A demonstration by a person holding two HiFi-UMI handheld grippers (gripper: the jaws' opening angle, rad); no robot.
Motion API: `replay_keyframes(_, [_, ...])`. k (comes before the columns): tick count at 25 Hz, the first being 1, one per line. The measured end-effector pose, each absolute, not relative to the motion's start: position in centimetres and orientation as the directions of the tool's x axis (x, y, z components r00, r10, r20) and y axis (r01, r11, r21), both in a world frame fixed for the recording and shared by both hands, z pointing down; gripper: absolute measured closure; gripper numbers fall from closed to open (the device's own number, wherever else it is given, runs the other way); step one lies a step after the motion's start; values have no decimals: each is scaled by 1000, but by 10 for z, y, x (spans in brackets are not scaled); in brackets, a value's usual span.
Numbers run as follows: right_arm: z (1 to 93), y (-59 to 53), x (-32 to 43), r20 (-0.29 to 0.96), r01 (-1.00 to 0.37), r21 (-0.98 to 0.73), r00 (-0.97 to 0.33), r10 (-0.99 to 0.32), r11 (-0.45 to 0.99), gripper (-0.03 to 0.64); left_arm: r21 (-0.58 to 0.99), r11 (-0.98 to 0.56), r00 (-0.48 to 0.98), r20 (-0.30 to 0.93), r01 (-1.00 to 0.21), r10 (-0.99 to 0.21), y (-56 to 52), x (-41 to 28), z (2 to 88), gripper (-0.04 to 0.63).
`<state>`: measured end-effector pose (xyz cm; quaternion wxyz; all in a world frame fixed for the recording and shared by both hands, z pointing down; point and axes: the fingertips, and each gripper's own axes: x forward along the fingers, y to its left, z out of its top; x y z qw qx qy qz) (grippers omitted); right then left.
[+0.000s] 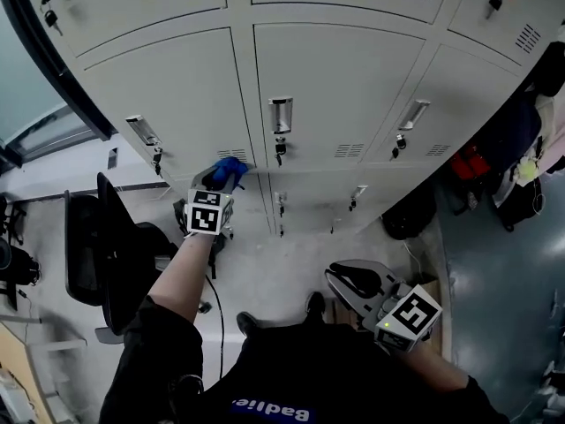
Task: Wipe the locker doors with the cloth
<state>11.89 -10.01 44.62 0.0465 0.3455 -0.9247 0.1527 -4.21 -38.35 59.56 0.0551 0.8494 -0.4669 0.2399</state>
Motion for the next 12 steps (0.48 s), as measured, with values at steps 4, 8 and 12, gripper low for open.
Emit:
replay_keyframes(4, [452, -97, 137, 211, -666, -245, -746, -632, 705, 569, -117, -601, 490, 468, -791, -736, -379, -3, 592, 491])
replay_keyframes(8, [453, -97, 154, 194, -669, -256, -743, -641, 698, 569, -123, -598, 481, 478, -792, -735, -378, 9, 589, 491])
replay_keyframes(12, [451, -98, 168, 152, -647, -276, -759, -633, 711, 569, -136, -563, 441, 485, -815, -756, -367, 7, 585, 491])
